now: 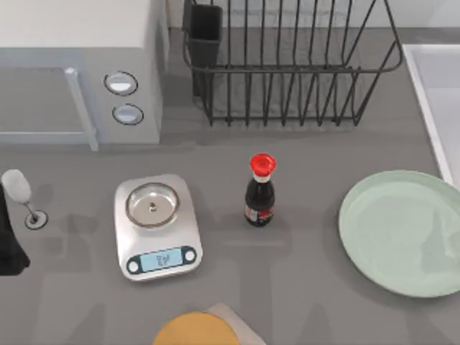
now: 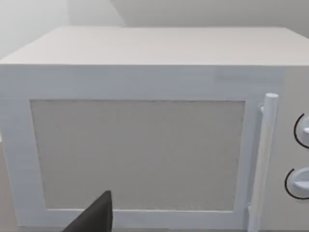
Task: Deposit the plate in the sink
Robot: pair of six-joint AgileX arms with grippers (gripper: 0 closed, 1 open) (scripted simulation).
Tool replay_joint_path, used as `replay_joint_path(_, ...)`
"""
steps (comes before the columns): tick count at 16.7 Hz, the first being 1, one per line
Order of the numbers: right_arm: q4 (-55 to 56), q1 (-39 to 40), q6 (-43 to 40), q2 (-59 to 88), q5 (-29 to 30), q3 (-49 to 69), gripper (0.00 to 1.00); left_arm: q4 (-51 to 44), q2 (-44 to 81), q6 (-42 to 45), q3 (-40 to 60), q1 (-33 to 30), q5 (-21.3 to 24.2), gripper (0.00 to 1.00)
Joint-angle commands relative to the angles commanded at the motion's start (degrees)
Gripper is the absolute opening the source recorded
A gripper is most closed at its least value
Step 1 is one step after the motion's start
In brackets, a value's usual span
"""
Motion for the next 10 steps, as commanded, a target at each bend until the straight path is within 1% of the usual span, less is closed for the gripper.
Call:
replay_joint_path(4, -8.63, 3.95, 4.07, 13.25, 0.01, 11.30, 1.00, 0.00, 0.00, 0.00, 0.00, 0.00, 0.00, 1.00)
replay_joint_path(10, -27.43, 12.55, 12.94, 45.94, 0.03, 36.18, 1.00, 0.00, 0.00, 0.00, 0.00, 0.00, 0.00, 1.00)
